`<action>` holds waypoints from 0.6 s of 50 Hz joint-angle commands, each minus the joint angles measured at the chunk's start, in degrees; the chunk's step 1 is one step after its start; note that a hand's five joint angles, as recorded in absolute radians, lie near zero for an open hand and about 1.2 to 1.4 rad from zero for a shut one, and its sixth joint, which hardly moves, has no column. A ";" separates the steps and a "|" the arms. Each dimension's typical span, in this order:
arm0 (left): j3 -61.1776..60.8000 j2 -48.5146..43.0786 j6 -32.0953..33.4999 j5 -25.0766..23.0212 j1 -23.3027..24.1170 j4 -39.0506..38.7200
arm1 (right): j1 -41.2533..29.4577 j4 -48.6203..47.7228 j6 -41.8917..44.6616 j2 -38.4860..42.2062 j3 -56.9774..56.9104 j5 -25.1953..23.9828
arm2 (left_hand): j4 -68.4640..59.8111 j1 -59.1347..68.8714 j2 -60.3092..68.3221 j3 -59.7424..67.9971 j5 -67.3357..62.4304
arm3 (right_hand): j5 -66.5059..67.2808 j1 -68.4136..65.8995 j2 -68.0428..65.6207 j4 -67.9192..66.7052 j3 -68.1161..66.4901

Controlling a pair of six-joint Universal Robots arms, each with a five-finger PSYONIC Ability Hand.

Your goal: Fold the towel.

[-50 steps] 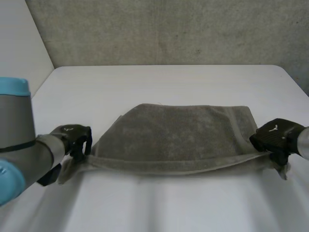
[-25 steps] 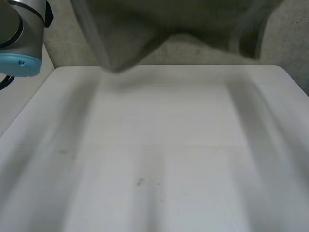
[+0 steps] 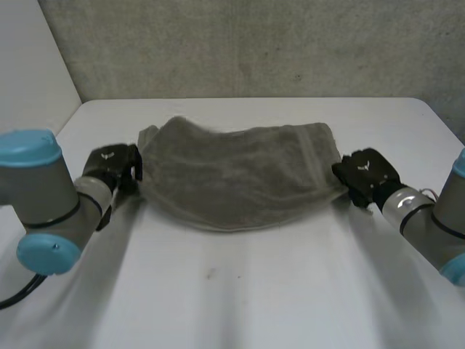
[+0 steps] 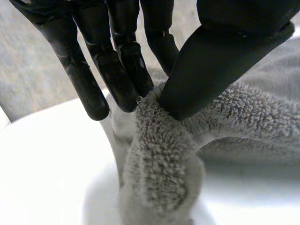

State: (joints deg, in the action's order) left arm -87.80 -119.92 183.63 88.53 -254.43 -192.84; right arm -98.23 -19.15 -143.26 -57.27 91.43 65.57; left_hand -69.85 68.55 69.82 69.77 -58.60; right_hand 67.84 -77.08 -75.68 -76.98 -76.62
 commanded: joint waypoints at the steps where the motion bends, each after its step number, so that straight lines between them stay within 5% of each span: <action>1: -4.12 2.40 3.49 -0.20 -2.29 0.71 | 1.54 2.97 1.32 -4.24 2.35 0.34 | -10.15 11.45 10.18 10.23 -11.40 | 2.16 -2.92 -4.32 -3.02 -3.38; 18: -13.52 17.95 5.16 -0.55 -4.23 19.68 | 6.82 31.11 7.56 -20.07 5.08 0.26 | -10.15 11.45 10.18 10.23 -11.40 | 2.16 -2.92 -4.32 -3.02 -3.38; 23: -16.60 24.45 8.14 -0.55 -3.36 25.04 | 11.55 50.22 17.46 -30.24 7.79 0.34 | -10.15 11.45 10.18 10.23 -11.40 | 2.16 -2.92 -4.32 -3.02 -3.38; 30: -18.28 31.15 12.02 -0.72 -1.51 33.15 | 18.41 59.31 30.12 -36.41 10.00 -0.53 | -10.15 11.45 10.18 10.23 -11.40 | 2.16 -2.92 -4.32 -3.02 -3.38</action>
State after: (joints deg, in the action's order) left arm -104.72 -94.15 192.39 87.90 -257.61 -166.09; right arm -85.47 32.22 -123.70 -88.49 99.56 65.73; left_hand -69.85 68.55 69.83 69.77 -58.60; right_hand 67.84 -77.08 -75.68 -76.98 -76.62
